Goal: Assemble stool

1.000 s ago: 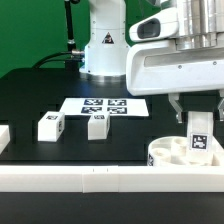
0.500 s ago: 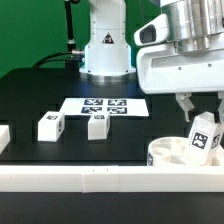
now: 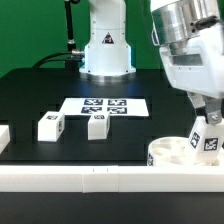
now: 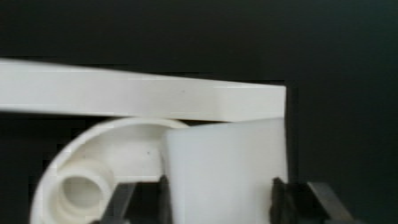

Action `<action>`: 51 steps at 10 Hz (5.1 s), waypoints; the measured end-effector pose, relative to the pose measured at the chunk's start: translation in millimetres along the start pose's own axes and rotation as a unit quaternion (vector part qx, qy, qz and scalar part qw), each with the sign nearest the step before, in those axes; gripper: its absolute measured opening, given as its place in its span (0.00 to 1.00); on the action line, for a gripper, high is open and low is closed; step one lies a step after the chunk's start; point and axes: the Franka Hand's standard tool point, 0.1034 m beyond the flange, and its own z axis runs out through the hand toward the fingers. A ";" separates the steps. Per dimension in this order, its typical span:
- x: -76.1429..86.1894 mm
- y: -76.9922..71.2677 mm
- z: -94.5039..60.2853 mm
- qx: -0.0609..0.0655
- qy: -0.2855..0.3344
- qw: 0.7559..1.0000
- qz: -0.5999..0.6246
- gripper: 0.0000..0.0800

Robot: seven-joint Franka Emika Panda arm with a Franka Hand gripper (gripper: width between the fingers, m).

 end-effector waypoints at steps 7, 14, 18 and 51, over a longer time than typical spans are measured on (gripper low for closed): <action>-9.3 -0.6 -8.0 -0.007 -0.009 0.990 -0.143 0.79; -24.1 -0.3 -1.2 -0.033 0.018 0.801 -0.597 0.81; -18.9 0.1 -0.3 -0.040 0.014 0.686 -0.727 0.81; 37.3 -12.7 2.7 -0.097 0.072 0.786 -0.606 0.43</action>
Offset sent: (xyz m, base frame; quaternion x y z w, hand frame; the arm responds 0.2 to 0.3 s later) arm 0.0000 0.0000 0.0000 0.0000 0.0000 -0.0899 0.9960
